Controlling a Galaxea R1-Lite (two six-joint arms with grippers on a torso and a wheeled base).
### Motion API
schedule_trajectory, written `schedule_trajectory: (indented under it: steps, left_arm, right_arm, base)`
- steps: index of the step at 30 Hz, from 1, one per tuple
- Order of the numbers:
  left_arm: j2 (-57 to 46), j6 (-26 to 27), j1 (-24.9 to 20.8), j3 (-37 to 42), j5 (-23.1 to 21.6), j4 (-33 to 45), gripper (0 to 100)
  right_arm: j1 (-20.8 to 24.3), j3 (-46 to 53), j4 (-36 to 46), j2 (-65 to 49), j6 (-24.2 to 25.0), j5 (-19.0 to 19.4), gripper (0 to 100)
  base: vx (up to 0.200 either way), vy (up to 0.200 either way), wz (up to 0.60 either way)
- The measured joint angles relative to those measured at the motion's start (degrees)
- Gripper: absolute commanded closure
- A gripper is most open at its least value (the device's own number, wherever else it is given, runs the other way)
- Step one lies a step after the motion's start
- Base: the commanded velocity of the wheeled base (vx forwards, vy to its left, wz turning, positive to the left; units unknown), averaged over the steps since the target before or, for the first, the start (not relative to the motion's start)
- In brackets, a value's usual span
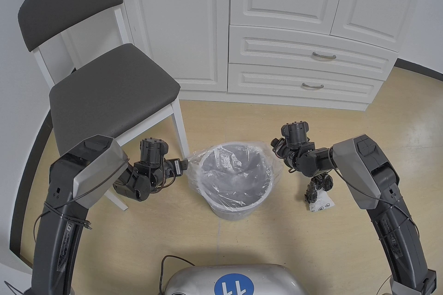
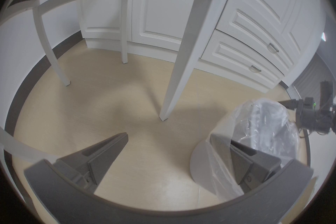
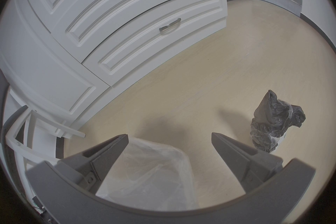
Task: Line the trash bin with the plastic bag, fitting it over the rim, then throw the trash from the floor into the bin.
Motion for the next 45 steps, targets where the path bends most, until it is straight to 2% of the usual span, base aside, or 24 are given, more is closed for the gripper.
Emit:
schedule_trajectory:
  steps: [7,12,21,26,30,38,45]
  left_arm:
    - [-6.5,5.1,1.3,8.4,-5.4,1.1,0]
    - [-11.2,10.0,1.7,14.4,-9.3,5.0,0]
    - [-16.5,15.5,1.4,20.5,-11.6,9.5,0]
    - [-18.7,16.5,1.1,22.9,-14.1,9.9,0]
    - [-20.3,16.8,0.8,24.4,-15.5,10.2,0]
    - [-22.1,17.0,-0.2,25.7,-16.3,9.8,0]
    - [-22.6,17.0,-1.0,25.9,-16.1,9.5,0]
  right_arm:
    - [0.4,0.0,0.6,-1.2,-0.3,-1.6,0]
    - [0.5,0.0,1.0,-3.1,-0.5,-2.7,0]
    - [1.2,3.5,1.0,-9.3,-2.2,-3.6,0]
    - [2.6,8.2,0.7,-12.9,-4.4,-3.9,0]
    - [5.2,15.5,0.5,-15.9,-6.8,-4.0,0]
    - [14.5,26.0,0.2,-20.0,-9.1,-4.9,0]
    - [18.1,33.3,-0.2,-23.0,-11.8,-5.6,0]
  base:
    - [0.000,0.000,0.00]
    - [0.000,0.000,0.00]
    - [0.000,0.000,0.00]
    - [0.000,0.000,0.00]
    - [0.000,0.000,0.00]
    - [0.000,0.000,0.00]
    - [0.000,0.000,0.00]
